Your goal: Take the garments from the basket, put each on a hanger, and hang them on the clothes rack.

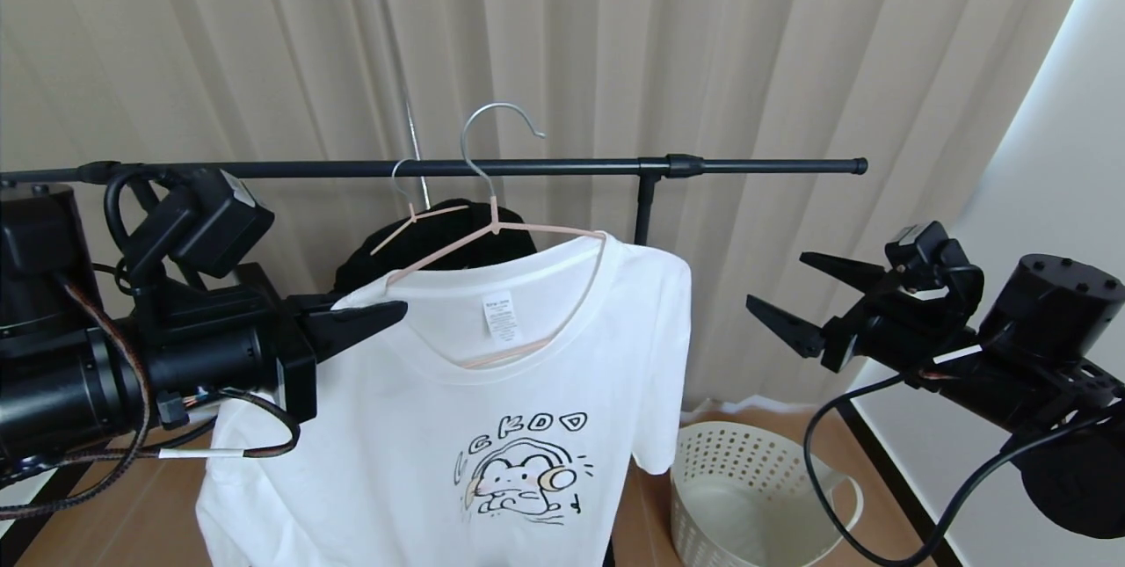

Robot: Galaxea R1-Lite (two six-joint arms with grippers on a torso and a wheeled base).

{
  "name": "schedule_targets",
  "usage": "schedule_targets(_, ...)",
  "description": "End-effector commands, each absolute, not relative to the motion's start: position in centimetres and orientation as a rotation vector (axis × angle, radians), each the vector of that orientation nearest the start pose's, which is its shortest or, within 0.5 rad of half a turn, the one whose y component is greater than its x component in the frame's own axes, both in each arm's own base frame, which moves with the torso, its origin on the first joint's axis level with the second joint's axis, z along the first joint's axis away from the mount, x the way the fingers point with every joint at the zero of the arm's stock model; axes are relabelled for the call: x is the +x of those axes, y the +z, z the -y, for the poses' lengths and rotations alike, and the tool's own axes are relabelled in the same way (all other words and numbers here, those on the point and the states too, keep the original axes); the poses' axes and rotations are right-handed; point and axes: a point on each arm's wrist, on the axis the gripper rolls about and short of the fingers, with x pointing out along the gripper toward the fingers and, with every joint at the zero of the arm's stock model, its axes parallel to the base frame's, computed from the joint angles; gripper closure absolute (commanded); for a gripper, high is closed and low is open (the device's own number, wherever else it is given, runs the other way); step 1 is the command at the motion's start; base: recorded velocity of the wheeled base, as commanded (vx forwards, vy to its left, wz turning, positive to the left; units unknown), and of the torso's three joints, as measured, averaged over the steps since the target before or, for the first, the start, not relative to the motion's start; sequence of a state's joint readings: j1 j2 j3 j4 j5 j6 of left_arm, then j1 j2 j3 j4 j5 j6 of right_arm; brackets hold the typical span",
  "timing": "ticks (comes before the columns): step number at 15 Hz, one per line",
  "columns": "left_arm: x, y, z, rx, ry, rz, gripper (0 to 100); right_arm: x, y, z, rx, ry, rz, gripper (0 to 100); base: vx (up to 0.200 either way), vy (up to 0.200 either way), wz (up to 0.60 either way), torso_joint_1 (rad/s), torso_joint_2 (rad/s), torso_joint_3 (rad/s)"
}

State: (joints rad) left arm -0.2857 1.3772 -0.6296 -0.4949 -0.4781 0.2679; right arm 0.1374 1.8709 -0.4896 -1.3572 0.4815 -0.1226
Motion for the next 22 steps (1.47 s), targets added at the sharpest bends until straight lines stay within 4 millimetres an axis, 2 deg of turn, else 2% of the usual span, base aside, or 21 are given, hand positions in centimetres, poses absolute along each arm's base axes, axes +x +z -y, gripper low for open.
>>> schedule_targets(1,20.7,20.0,7.1,0.225,-0.789,-0.180,100,28.9,13.3,-5.2,-0.118,0.622,0.034,0,0.000,0.000,0.00,0.000,0.00,0.000)
schedule_targets(8,20.9,18.8,7.0,0.209,-0.703,-0.247,100,27.0,15.7,-7.0,-0.125,0.621,0.108,0,0.000,0.000,0.00,0.000,0.00,0.000)
schedule_targets(17,22.9,17.2,7.5,0.197,-0.595,-0.342,100,27.3,15.4,-6.9,-0.124,0.598,0.101,0,0.000,0.000,0.00,0.000,0.00,0.000)
schedule_targets(22,24.2,17.1,8.0,0.156,-0.578,-0.362,100,27.9,14.7,-7.0,-0.122,0.598,0.074,0,0.000,0.000,0.00,0.000,0.00,0.000)
